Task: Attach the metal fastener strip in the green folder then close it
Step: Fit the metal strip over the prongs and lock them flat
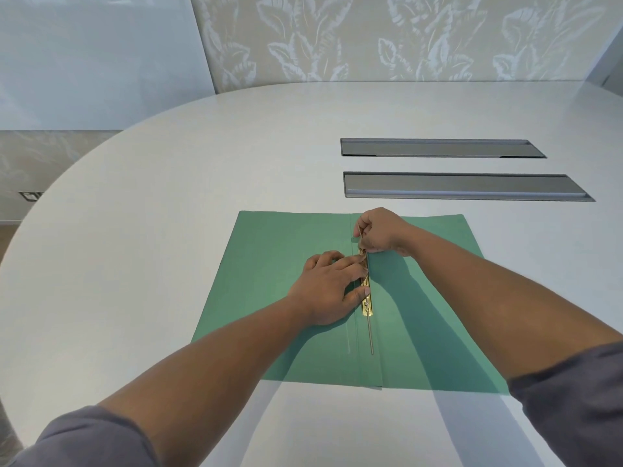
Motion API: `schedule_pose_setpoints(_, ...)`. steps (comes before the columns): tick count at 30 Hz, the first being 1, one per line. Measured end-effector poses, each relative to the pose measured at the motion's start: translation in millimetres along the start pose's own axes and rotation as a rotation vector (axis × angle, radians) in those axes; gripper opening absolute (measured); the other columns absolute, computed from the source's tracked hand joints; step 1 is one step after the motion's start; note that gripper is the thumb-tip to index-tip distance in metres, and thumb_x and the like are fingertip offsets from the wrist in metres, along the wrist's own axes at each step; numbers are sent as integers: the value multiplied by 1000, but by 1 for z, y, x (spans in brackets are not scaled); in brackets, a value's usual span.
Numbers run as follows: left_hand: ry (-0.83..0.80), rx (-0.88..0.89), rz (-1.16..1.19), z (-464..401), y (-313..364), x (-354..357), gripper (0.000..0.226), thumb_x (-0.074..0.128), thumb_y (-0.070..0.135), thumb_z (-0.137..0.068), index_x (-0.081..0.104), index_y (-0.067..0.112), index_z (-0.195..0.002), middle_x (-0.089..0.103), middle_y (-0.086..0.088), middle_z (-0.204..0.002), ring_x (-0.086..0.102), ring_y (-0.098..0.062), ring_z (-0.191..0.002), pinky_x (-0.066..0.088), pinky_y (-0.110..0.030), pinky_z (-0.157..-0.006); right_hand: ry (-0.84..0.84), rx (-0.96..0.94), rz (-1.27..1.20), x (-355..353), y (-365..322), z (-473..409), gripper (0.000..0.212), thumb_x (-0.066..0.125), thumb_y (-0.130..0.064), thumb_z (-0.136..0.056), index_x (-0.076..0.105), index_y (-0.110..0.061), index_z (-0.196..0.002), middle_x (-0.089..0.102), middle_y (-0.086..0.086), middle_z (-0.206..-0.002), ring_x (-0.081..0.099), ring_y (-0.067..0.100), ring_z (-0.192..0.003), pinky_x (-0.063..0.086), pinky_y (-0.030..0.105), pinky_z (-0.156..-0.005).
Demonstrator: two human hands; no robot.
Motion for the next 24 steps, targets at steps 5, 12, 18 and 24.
schedule_pose_setpoints(5,-9,1,2,0,0,-1,47,33,62,-98,52,38,-133,39,14,-158,30,-24,-140,21,-48,-112,-15,55,-259,-1,10,5,20,66,14,-84,65,-5,-91,64,15,-90,66,26,-87,61,30,-70)
schedule_pose_setpoints(12,-21,2,3,1,0,-1,46,34,62,-99,52,39,-134,38,14,-159,31,-24,-140,21,-48,-112,42,82,-296,0,7,9,32,73,15,-77,60,-8,-94,59,12,-93,65,22,-81,61,27,-60)
schedule_pose_setpoints(18,-20,-4,12,1,0,-1,47,34,63,-98,52,39,-135,39,15,-158,31,-23,-140,20,-46,-112,78,106,-259,0,9,9,40,77,12,-75,59,-3,-107,56,14,-98,65,26,-84,64,40,-75)
schedule_pose_setpoints(24,-11,0,16,1,0,-1,50,33,64,-97,52,39,-135,39,16,-158,32,-24,-140,21,-46,-112,72,101,-246,1,11,9,28,76,10,-79,60,-8,-93,61,16,-97,67,26,-85,63,41,-81)
Point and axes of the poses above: each hand's wrist, its own z-axis away from the middle knuckle, its own x-axis out of the palm, y = z × x, the point moved 4 cm from there along -z, towards the middle knuckle
